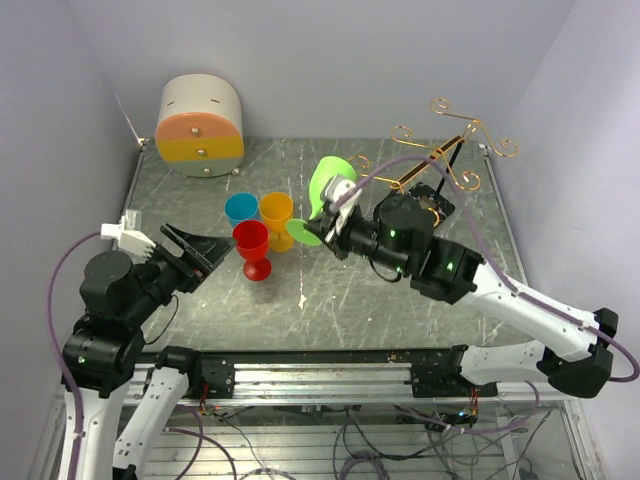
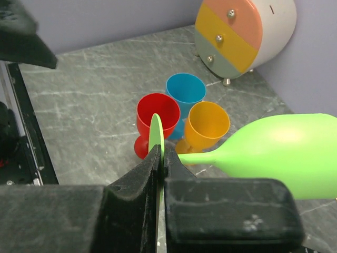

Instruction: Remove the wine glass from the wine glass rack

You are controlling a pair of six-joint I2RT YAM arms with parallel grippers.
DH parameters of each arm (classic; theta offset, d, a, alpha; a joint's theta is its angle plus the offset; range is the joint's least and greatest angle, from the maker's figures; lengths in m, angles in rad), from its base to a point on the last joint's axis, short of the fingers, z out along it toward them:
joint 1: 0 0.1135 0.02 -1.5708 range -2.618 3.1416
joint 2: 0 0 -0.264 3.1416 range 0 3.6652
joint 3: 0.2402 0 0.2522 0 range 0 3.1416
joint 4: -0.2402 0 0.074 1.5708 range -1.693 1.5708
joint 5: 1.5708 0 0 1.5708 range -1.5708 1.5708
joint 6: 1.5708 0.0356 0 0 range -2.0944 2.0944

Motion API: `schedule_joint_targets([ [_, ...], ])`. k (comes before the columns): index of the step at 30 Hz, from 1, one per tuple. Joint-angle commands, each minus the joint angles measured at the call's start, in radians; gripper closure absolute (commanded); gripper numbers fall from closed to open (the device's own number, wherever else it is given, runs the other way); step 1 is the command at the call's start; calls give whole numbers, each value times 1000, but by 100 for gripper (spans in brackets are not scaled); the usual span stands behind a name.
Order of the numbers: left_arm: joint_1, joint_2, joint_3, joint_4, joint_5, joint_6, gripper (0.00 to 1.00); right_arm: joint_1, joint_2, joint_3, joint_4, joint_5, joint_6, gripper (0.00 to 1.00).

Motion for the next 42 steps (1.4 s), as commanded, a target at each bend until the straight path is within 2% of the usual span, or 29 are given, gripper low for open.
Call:
schedule_joint_targets([
  [1, -6, -18, -95, 117, 179, -181, 10, 94, -82, -108, 212, 152, -151, 100],
  [8, -6, -32, -248, 344, 333, -386, 10, 261, -106, -249, 396, 285, -300, 100],
  [19, -6, -28, -269, 408, 399, -468, 11, 396, -5, -354, 609, 479, -523, 100],
  [30, -6, -29, -327, 428, 440, -480, 12, 453, 56, -400, 785, 520, -659, 100],
  [37, -6, -27, -343, 437, 447, -483, 14, 485, 109, -387, 821, 495, -715, 100],
  [40, -6, -31, -361, 453, 451, -499, 18, 504, 133, -391, 840, 492, -742, 100],
  [42, -6, -41, -379, 479, 455, -517, 24, 516, 148, -397, 856, 495, -757, 100],
])
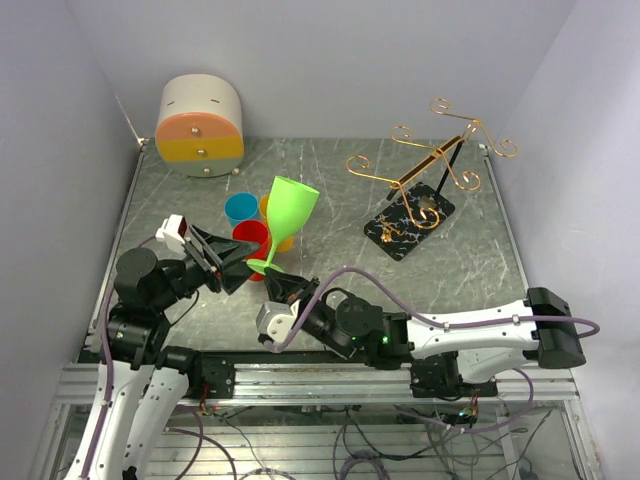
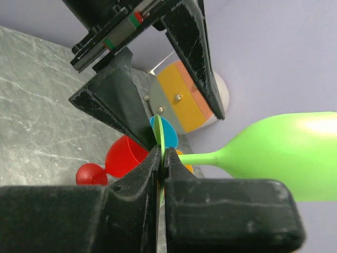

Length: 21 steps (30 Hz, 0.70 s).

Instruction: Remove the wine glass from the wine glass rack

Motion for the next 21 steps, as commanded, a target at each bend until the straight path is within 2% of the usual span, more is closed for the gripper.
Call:
schedule_joint_targets([
  [1, -5, -21, -33, 57, 79, -50, 28, 29, 23, -11, 88, -5, -50, 100],
  [4, -5, -29, -53, 73, 79, -57, 43, 42, 33, -15, 94, -7, -55, 100],
  [8, -5, -34, -66, 73, 78, -48, 78, 57, 40, -16, 85, 5, -53, 100],
  [11, -5, -40, -80, 94, 75, -50, 92, 67, 35, -19, 71, 28, -48, 100],
  [13, -5, -46, -88, 103, 70, -48, 93, 80, 26, -23, 59, 54, -40, 99],
  [17, -5, -61, -111, 116, 56, -47, 93, 124, -8, -14, -45, 160, 26, 69],
  [21, -5, -86, -123, 115, 11, -25, 93, 201, -89, -32, -150, 298, 107, 59],
])
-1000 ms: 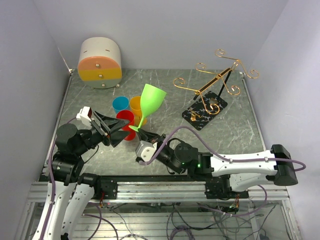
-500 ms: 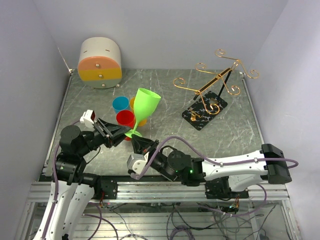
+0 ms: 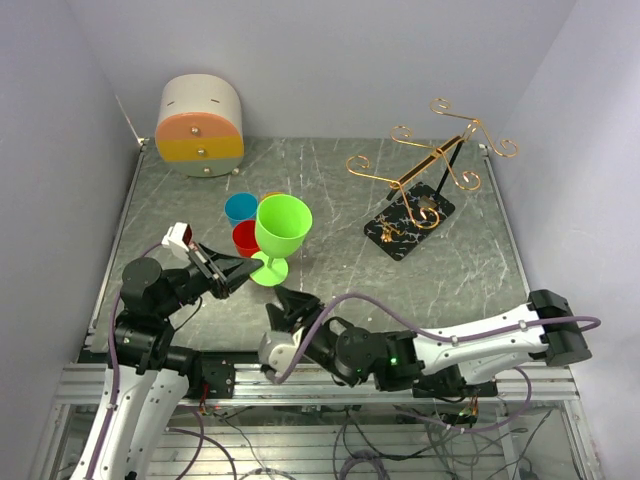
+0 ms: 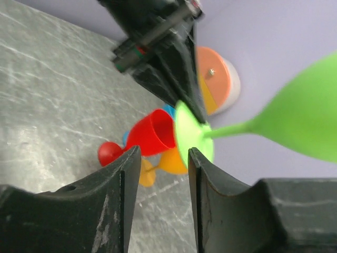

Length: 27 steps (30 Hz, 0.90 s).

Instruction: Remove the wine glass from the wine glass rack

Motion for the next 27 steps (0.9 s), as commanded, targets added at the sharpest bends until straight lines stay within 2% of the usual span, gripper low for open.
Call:
schedule_joint_targets([
  [1, 0, -32, -13, 39, -24, 35, 93, 79, -118, -19, -127, 179, 140, 55],
  [4, 0, -38, -5, 5, -68, 105, 93, 100, -199, -2, -322, 253, 303, 53],
  [7, 0, -45, 13, -43, -118, 195, 93, 101, -253, 19, -514, 321, 437, 58],
  [8, 0, -49, 21, -62, -137, 227, 93, 100, -269, 23, -552, 363, 469, 63],
  [11, 0, -77, 44, -120, -203, 314, 93, 75, -303, 32, -599, 442, 508, 93],
  [12, 0, -86, 54, -141, -229, 342, 93, 47, -306, 51, -636, 448, 538, 100],
  [15, 0, -121, 79, -201, -301, 411, 93, -151, -297, 147, -770, 324, 670, 100],
  [17, 1, -145, 95, -230, -329, 441, 93, -349, -278, 210, -837, 139, 754, 100],
  [19, 2, -156, 107, -253, -347, 467, 93, -471, -243, 278, -878, 11, 811, 100],
  [27, 1, -151, 144, -343, -388, 554, 93, -629, -87, 617, -1029, -418, 972, 100],
])
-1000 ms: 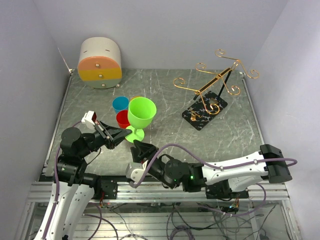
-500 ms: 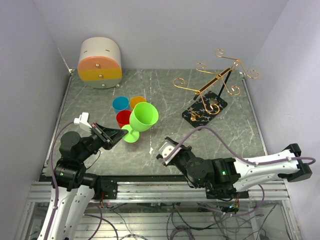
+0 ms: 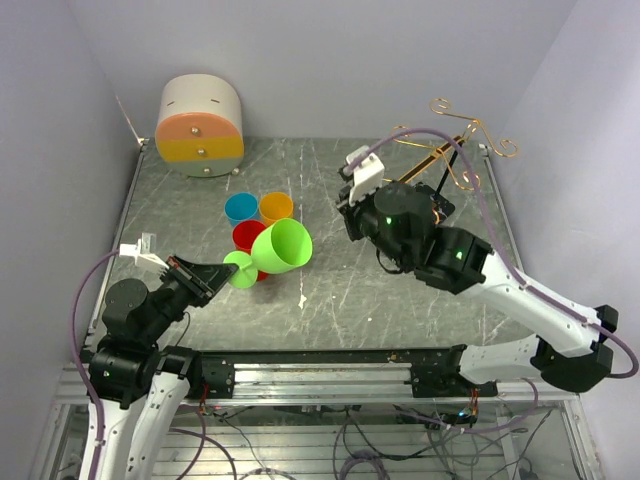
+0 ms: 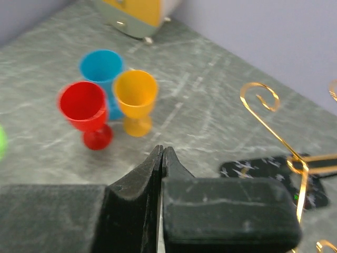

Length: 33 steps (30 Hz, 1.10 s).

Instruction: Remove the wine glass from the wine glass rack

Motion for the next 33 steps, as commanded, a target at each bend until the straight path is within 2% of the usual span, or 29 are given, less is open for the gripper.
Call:
schedule_joint_targets([
  [1, 0, 1, 40, -54, -50, 76, 93, -56, 44, 163, -115, -367, 142, 100],
  [3, 0, 1, 42, -59, -53, 82, 93, -67, 50, 216, -124, -501, 160, 97],
  [5, 0, -2, 41, -60, -52, 81, 93, -66, 56, 255, -129, -608, 180, 74],
  [7, 0, -6, 36, -53, -48, 75, 93, -67, 62, 270, -135, -684, 192, 60],
  [8, 0, -7, 33, -49, -44, 74, 93, -67, 66, 273, -141, -703, 193, 57],
  [14, 0, -11, 34, -38, -30, 68, 92, -67, 117, 279, -180, -791, 195, 54],
  [22, 0, -18, 65, -44, -27, 75, 92, -67, 153, 263, -173, -778, 186, 54],
  [24, 0, -18, 67, -42, -25, 76, 92, -67, 161, 260, -165, -791, 187, 58],
  [25, 1, -17, 65, -39, -23, 74, 92, -67, 167, 261, -165, -804, 187, 63],
  [28, 0, -17, 61, -34, -22, 71, 91, -67, 189, 267, -169, -830, 187, 96],
  [29, 0, -16, 60, -35, -27, 71, 90, -67, 192, 268, -171, -823, 190, 100],
  [31, 0, -12, 63, -64, -48, 76, 80, -66, 187, 265, -171, -780, 197, 100],
  [33, 0, 7, 84, -121, -99, 96, 61, -66, 165, 259, -173, -704, 204, 100],
])
